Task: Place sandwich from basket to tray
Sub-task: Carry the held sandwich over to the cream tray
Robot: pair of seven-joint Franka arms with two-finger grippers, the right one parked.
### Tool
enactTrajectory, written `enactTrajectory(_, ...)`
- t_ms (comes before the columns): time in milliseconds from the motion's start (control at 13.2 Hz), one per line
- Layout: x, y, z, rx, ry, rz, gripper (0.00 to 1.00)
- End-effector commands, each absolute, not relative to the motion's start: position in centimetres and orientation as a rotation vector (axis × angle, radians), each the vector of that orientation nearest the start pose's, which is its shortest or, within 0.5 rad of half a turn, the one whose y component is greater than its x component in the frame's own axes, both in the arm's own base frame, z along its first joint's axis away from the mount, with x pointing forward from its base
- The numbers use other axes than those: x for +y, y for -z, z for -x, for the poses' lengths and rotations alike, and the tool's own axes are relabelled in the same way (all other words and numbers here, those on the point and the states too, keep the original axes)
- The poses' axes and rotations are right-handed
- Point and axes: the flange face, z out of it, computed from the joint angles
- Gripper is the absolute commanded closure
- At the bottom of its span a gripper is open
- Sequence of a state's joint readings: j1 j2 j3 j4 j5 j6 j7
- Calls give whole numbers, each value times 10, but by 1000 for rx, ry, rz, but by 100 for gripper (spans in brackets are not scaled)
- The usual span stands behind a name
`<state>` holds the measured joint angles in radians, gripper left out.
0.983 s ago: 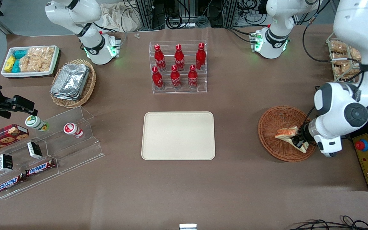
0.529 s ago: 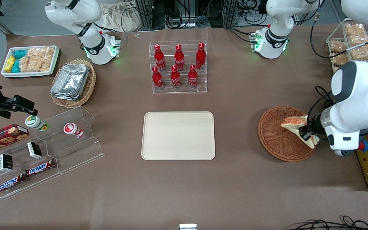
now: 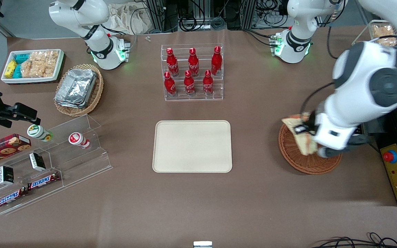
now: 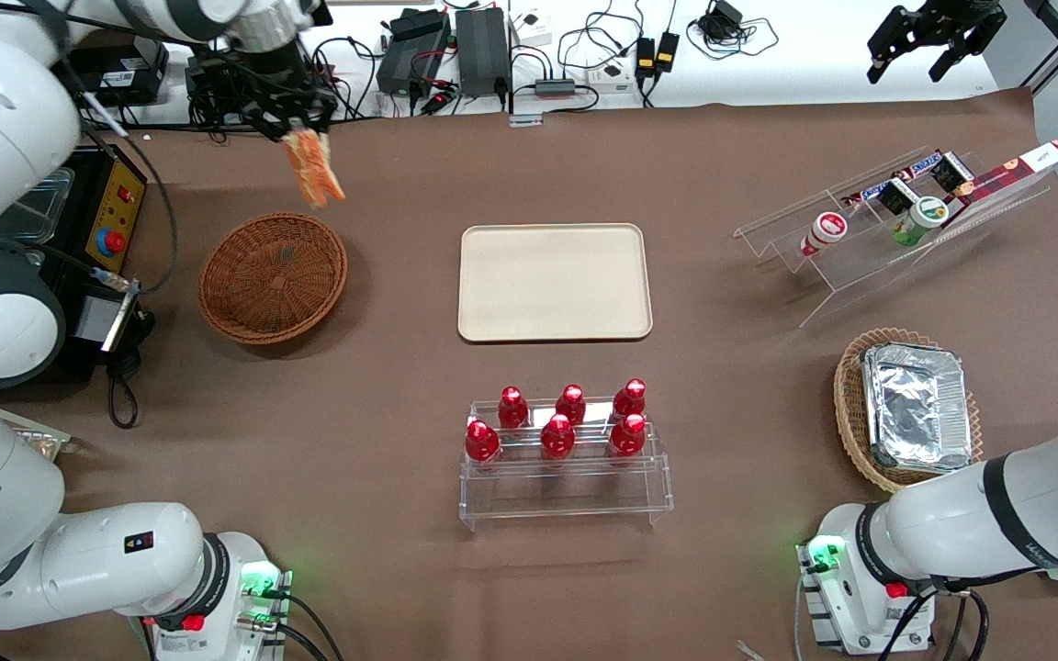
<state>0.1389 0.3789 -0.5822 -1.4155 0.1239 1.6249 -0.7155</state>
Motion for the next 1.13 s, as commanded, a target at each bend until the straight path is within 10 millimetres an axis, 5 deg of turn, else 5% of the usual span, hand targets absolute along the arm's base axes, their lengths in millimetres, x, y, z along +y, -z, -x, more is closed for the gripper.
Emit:
enactTrajectory(0, -267, -456, -614, -335, -265, 3157, 100)
enactTrajectory(529, -408, -330, -574, -128, -323, 3252, 100)
enactTrajectory(756, -433, -278, -550, -6, -275, 3237, 100)
enactTrajectory(1059, -440, -254, -542, 86, -209, 3231, 100)
